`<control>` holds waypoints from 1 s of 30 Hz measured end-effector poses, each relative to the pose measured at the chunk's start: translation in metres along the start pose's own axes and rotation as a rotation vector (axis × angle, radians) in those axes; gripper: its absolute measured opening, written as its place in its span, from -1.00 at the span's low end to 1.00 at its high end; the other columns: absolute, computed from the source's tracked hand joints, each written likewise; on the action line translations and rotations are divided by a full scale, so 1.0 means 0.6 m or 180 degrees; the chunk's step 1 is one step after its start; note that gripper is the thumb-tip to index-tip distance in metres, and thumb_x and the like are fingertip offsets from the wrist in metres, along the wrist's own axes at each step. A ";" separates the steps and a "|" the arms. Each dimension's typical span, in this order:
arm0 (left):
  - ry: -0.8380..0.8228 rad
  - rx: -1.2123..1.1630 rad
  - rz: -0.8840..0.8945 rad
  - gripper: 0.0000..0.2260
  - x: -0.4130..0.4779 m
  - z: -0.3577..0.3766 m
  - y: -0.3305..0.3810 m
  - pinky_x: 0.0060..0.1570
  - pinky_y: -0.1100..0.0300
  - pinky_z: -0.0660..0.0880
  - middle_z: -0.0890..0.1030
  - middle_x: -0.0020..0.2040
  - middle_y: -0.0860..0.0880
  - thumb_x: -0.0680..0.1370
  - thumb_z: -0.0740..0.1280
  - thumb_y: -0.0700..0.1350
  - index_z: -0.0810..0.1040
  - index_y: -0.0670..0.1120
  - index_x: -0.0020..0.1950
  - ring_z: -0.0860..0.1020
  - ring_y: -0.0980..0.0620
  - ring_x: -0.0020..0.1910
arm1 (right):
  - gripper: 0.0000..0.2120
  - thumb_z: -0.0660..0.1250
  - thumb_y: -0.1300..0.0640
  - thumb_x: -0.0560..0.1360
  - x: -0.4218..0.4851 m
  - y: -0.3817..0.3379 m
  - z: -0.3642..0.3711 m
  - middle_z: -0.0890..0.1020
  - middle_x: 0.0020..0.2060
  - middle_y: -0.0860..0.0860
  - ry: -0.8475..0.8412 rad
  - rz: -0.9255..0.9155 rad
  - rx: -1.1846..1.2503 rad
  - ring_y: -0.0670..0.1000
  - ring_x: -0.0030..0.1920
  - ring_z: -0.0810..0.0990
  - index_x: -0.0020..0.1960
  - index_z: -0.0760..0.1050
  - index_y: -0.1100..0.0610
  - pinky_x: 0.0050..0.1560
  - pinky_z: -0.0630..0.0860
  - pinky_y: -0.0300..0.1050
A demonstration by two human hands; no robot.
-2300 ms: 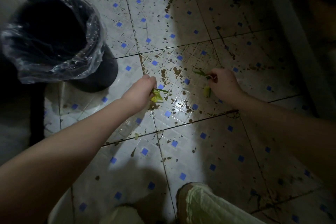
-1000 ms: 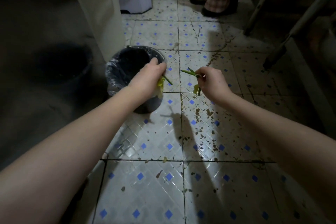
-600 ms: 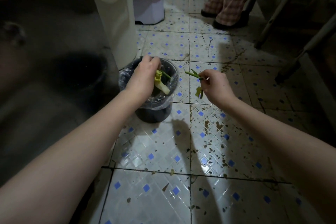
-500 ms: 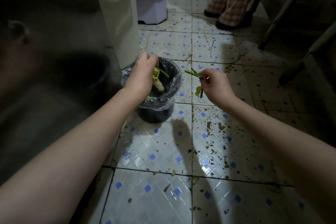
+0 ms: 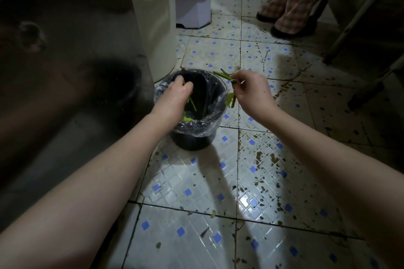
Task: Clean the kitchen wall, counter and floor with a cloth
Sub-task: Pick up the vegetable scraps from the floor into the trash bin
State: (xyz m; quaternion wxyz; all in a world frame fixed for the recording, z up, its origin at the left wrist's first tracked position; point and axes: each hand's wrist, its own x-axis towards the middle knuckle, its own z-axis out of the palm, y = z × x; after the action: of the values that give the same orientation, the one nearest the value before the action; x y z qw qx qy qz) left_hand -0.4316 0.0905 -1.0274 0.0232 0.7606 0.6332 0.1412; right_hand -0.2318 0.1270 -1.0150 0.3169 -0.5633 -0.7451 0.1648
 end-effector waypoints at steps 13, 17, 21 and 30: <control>-0.0105 0.1063 -0.0146 -0.47 -0.011 0.010 -0.031 0.19 0.02 0.29 0.30 0.38 -0.15 0.45 0.36 -0.28 0.32 -0.06 0.39 0.31 -0.16 0.31 | -0.75 0.23 0.31 0.51 0.027 -0.036 0.043 0.64 0.00 0.10 -0.0081 -0.0032 0.0134 0.05 -0.01 0.59 0.13 0.58 0.20 -0.01 0.47 -0.19; -0.0096 0.1135 -0.0275 -0.38 -0.021 0.007 -0.044 0.23 -0.01 0.29 0.26 0.41 -0.14 0.38 0.46 -0.23 0.31 -0.04 0.39 0.27 -0.16 0.35 | -0.75 0.24 0.29 0.53 0.030 -0.047 0.063 0.64 0.02 0.09 -0.0159 -0.0032 0.0169 0.04 0.01 0.60 0.16 0.56 0.19 0.08 0.54 -0.09; -0.0149 0.1131 -0.0371 -0.46 -0.031 0.005 -0.059 0.19 -0.01 0.31 0.30 0.38 -0.14 0.41 0.43 -0.23 0.35 -0.05 0.35 0.31 -0.16 0.31 | -0.76 0.27 0.26 0.53 0.029 -0.051 0.081 0.64 0.01 0.08 -0.0264 -0.0044 0.0186 0.03 -0.03 0.61 0.17 0.56 0.17 0.08 0.55 -0.08; -0.0125 0.1151 -0.0450 -0.54 -0.042 0.000 -0.068 0.14 -0.04 0.34 0.34 0.34 -0.16 0.44 0.40 -0.22 0.38 -0.07 0.32 0.36 -0.19 0.25 | -0.68 0.37 0.19 0.49 0.015 -0.040 0.084 0.62 0.11 0.08 -0.0492 -0.0172 -0.0073 0.02 0.09 0.59 0.24 0.53 0.16 0.17 0.52 -0.10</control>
State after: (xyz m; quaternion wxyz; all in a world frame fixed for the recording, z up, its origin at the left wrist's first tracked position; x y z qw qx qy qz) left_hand -0.4746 0.0744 -1.0409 -0.0916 0.7087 0.6995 0.0083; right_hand -0.2841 0.1336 -1.0358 0.2563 -0.5322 -0.7840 0.1906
